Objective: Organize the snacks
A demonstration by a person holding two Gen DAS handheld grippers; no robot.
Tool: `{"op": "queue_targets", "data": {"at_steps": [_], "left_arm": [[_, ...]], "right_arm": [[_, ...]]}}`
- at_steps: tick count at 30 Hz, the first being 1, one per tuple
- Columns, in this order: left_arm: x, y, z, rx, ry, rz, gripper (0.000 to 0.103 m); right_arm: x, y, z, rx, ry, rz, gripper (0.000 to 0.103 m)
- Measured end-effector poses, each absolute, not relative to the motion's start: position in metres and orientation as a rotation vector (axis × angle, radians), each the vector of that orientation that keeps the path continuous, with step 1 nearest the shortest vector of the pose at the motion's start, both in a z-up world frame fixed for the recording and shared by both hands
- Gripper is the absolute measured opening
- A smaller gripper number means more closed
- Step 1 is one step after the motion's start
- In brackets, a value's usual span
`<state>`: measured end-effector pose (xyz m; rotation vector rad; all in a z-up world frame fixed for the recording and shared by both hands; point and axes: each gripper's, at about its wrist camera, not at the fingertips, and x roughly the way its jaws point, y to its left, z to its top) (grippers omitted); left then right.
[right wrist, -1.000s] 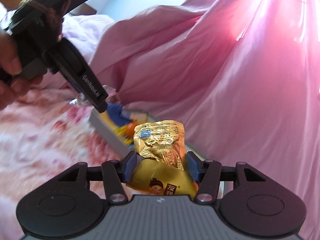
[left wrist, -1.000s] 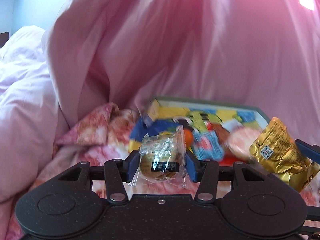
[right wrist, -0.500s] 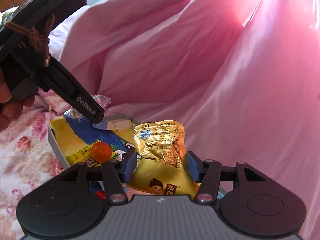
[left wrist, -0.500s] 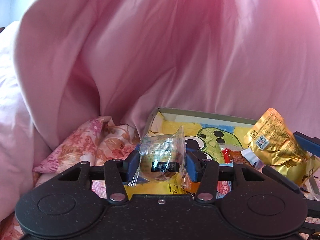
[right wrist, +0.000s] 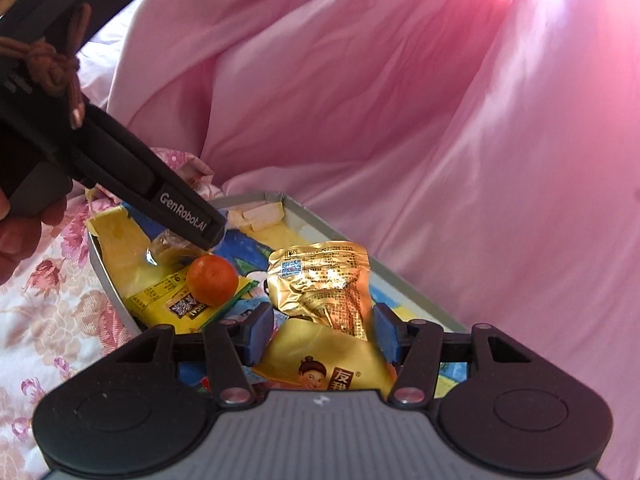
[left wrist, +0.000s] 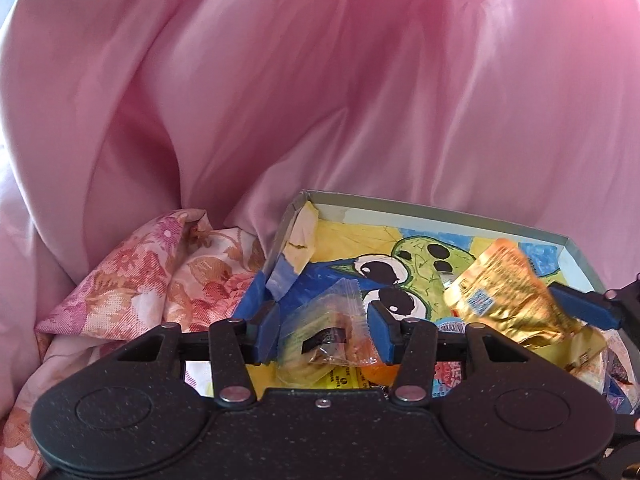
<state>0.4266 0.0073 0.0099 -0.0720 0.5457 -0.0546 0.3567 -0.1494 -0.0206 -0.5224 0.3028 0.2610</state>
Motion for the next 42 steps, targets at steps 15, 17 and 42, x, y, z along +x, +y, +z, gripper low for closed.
{"op": "queue_targets", "data": {"at_steps": [15,17,42], "left_arm": [[0.426,0.007,0.009,-0.098,0.524,-0.052,0.075],[0.425,0.007,0.01,-0.1,0.518,-0.056,0.078],[0.384,0.019,0.029,-0.181,0.359,0.049,0.099]], "right_arm": [[0.373,-0.152,-0.019,-0.458,0.35,0.274,0.07],[0.373,-0.152,-0.019,-0.446,0.348,0.275,0.074],[0.335,-0.193,-0.002,-0.235,0.211,0.164,0.103]]}}
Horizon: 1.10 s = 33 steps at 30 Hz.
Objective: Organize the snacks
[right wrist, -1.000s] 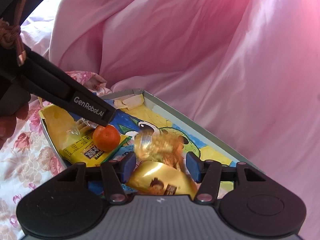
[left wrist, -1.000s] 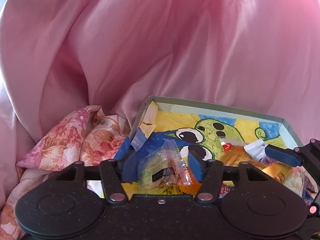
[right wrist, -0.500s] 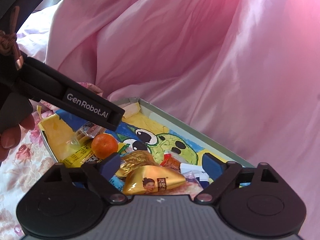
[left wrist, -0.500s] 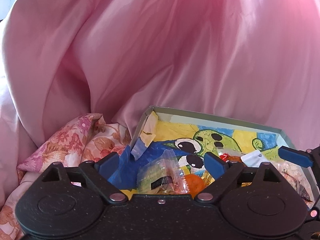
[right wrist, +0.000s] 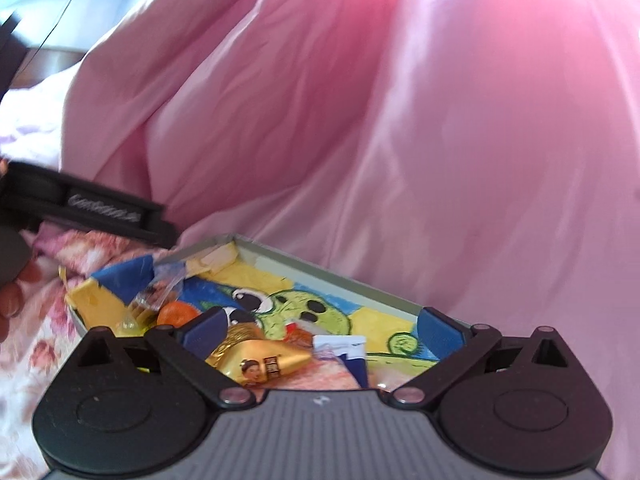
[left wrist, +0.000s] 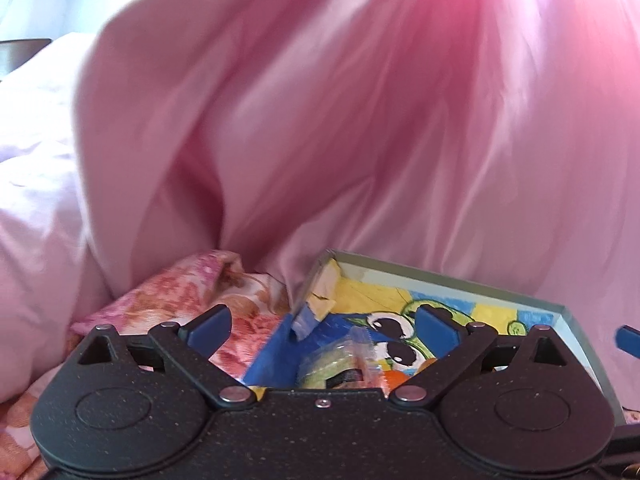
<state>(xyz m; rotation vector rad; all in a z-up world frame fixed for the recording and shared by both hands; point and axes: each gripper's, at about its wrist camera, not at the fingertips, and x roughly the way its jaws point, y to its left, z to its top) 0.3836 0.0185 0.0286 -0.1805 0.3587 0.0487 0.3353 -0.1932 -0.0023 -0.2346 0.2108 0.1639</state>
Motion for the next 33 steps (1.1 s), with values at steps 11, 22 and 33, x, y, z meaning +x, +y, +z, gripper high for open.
{"op": "queue_targets", "data": {"at_steps": [11,22,33], "left_arm": [[0.318,0.021,0.04,-0.191,0.295,0.112,0.101],[0.264,0.02,0.052,-0.157,0.262,0.131,0.102],[0.221,0.018,0.054,-0.139,0.244,0.14,0.102]], "right_arm": [[0.287,-0.214,0.02,-0.087,0.159,0.112,0.103],[0.246,-0.216,0.034,-0.046,0.138,0.105,0.103],[0.21,-0.221,0.039,-0.011,0.123,0.087,0.103]]}}
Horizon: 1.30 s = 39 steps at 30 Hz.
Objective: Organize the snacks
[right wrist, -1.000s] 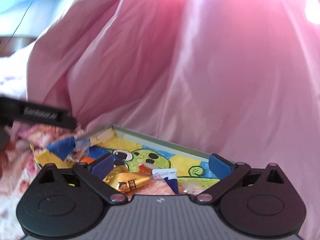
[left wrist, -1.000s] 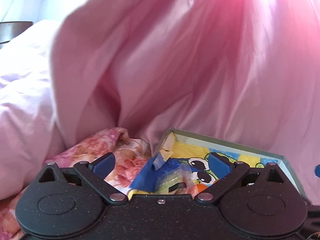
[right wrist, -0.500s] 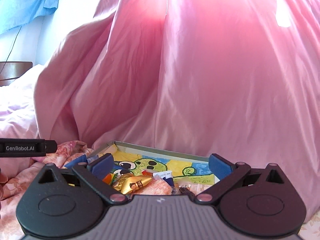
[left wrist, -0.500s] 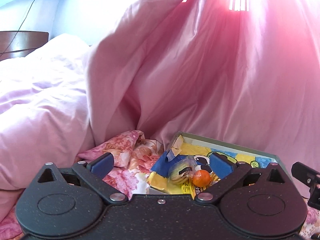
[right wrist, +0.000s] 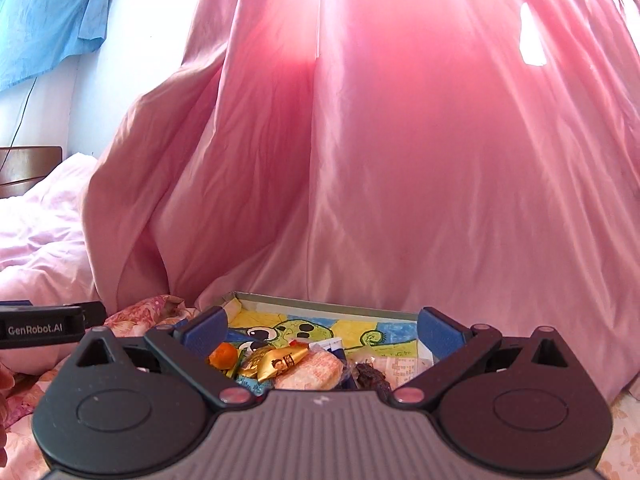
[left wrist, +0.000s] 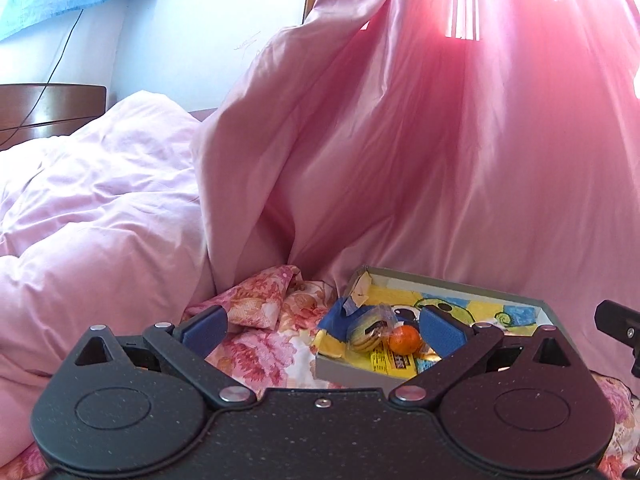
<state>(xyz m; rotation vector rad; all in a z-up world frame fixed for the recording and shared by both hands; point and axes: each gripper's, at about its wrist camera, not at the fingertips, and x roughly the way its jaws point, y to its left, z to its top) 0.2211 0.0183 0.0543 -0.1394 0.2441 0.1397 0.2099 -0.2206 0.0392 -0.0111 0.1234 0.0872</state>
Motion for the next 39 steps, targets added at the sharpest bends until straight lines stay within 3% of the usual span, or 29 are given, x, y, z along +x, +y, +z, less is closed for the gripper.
{"op": "queue_targets", "data": {"at_steps": [39], "left_arm": [[0.078,0.03,0.002,-0.049,0.402,0.143,0.102]], "right_arm": [[0.076,-0.223,-0.033,0.006,0.263,0.126,0.103]]}}
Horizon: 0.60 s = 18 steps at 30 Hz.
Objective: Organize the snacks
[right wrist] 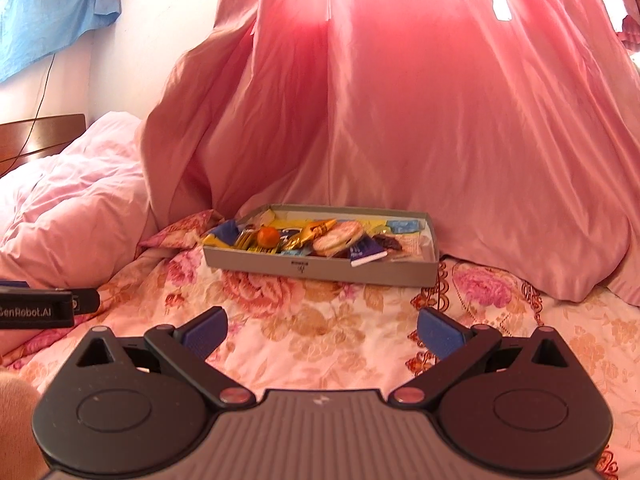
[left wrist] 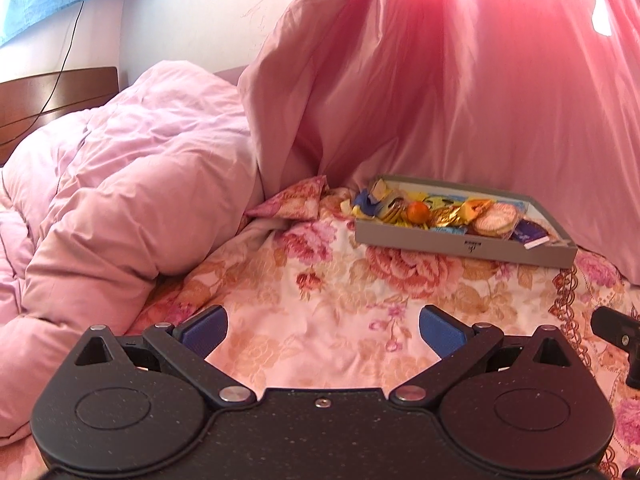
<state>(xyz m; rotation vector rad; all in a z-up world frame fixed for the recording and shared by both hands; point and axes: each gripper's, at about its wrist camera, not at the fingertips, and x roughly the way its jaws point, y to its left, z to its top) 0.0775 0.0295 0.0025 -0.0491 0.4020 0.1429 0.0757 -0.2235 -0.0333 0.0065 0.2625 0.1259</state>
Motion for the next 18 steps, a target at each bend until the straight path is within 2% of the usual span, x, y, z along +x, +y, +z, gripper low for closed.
{"op": "queue_targets", "data": {"at_steps": [18], "left_arm": [[0.087,0.021,-0.01,-0.004,0.455,0.125,0.102]], "right_arm": [[0.081,-0.227,-0.05,0.021,0.294,0.135,0.103]]}}
